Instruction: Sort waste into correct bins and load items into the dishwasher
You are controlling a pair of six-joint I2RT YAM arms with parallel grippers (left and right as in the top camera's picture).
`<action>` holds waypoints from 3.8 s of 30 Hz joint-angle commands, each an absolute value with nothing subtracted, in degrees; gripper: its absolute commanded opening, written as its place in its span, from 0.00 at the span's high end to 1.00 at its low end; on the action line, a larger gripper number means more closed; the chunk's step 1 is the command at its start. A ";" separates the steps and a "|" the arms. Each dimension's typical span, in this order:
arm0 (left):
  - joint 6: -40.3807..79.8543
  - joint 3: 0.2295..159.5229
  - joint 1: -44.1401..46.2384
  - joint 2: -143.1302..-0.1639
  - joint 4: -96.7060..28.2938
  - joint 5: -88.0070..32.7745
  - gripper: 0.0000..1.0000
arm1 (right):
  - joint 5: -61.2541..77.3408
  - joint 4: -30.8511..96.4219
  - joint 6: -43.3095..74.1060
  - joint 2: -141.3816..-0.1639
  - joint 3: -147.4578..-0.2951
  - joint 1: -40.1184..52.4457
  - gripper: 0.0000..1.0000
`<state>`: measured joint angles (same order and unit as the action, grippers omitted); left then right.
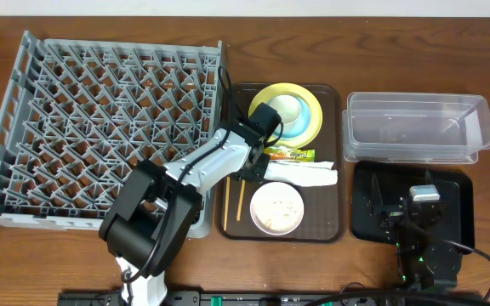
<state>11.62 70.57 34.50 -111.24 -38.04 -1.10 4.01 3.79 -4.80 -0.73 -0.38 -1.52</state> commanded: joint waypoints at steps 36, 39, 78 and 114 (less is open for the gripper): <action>10.94 70.83 19.18 -83.99 -48.64 8.75 0.93 | 3.68 4.05 -4.12 -0.45 -0.32 -1.10 0.01; 10.46 70.72 18.17 -85.41 -48.38 6.44 0.92 | 3.68 4.05 -4.12 -0.45 -0.32 -1.10 0.01; 26.92 67.00 34.04 -91.09 -44.49 5.63 0.70 | 3.68 4.05 -4.12 -0.45 -0.32 -1.10 0.01; 33.39 63.59 37.47 -107.46 -38.63 11.60 0.79 | 3.68 4.05 -4.12 -0.45 -0.32 -1.10 0.01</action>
